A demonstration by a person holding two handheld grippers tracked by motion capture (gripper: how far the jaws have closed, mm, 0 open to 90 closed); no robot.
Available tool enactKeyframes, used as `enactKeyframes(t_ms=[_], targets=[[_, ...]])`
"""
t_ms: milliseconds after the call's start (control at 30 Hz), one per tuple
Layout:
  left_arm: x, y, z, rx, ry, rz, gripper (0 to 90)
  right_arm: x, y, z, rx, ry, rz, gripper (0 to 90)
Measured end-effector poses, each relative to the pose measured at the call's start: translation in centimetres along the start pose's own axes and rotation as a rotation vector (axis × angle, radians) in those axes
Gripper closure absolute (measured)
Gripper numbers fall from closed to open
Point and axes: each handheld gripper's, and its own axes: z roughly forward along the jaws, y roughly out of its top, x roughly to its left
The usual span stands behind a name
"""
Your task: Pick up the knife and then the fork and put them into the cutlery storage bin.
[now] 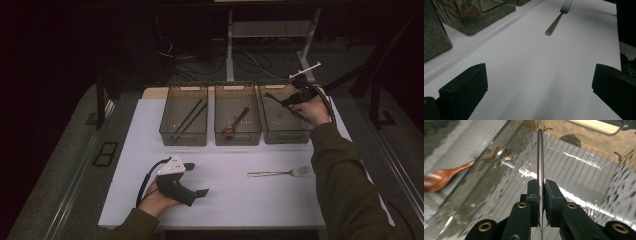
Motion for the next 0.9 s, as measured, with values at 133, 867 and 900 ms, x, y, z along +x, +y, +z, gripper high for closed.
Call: enactKeyframes(t_ms=[133, 867, 900], targets=[[0.0, 0.0, 0.0, -0.001, -0.001, 0.0, 0.0, 0.0, 0.2, 1.6, 0.024, -0.012, 0.006, 82.0], [0.1, -0.1, -0.4, -0.009, 0.017, -0.002, 0.0, 2.5, -3.8, -5.1, -0.23, 0.086, -0.063, 41.5], [0.1, 0.0, -0.5, -0.006, 0.018, -0.002, 0.0, 2.7, -4.2, -5.5, -0.237, 0.099, -0.065, 41.1]])
